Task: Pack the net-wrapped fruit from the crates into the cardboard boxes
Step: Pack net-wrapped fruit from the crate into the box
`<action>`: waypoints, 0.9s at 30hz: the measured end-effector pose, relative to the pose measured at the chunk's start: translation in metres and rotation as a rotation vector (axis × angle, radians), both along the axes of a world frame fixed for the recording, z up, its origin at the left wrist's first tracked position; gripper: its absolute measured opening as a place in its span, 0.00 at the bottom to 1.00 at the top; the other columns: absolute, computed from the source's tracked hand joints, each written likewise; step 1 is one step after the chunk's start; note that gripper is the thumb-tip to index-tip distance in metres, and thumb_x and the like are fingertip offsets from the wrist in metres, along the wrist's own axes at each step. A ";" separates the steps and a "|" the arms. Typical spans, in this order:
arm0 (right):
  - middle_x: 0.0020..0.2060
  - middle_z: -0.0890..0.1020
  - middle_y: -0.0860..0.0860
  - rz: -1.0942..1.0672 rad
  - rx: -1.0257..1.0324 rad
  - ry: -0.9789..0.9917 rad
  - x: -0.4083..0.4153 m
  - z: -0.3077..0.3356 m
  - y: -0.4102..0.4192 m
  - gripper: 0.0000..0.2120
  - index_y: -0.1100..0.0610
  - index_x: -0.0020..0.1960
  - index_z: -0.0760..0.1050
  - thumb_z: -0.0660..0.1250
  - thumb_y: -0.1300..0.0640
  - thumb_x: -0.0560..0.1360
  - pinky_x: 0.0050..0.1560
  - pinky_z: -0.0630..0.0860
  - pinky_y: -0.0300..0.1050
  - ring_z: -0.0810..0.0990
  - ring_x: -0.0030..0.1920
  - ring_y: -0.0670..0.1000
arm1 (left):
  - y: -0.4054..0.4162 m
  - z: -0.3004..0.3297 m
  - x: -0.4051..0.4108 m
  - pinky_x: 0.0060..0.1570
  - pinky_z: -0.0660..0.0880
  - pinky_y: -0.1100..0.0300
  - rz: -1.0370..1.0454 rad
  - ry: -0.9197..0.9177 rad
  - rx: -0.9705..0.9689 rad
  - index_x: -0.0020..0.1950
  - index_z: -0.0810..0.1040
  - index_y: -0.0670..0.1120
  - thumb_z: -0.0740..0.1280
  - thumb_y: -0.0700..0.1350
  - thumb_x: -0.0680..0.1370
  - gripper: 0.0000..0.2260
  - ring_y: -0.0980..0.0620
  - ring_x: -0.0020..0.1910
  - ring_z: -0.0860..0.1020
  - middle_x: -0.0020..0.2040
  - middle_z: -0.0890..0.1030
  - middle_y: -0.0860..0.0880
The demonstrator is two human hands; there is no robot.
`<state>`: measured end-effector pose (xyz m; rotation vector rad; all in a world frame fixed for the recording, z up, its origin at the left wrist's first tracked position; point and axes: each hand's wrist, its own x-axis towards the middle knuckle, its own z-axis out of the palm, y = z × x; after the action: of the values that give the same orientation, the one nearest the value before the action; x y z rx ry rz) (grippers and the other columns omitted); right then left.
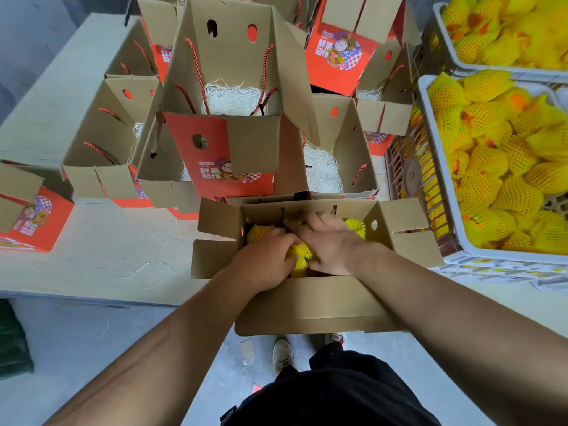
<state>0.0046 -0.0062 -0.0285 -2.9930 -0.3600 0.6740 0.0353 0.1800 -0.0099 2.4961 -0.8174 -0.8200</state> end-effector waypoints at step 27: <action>0.53 0.83 0.60 -1.169 1.280 0.432 -0.021 0.019 -0.041 0.32 0.53 0.66 0.70 0.72 0.45 0.65 0.42 0.84 0.47 0.86 0.45 0.58 | -0.036 -0.006 -0.006 0.62 0.79 0.57 0.448 0.654 -0.558 0.78 0.69 0.50 0.69 0.47 0.82 0.24 0.50 0.62 0.80 0.67 0.78 0.49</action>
<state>-0.0163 -0.0475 -0.0091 -1.3656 0.6801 0.5385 0.0289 0.1436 -0.0161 1.6613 -0.1973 -0.9847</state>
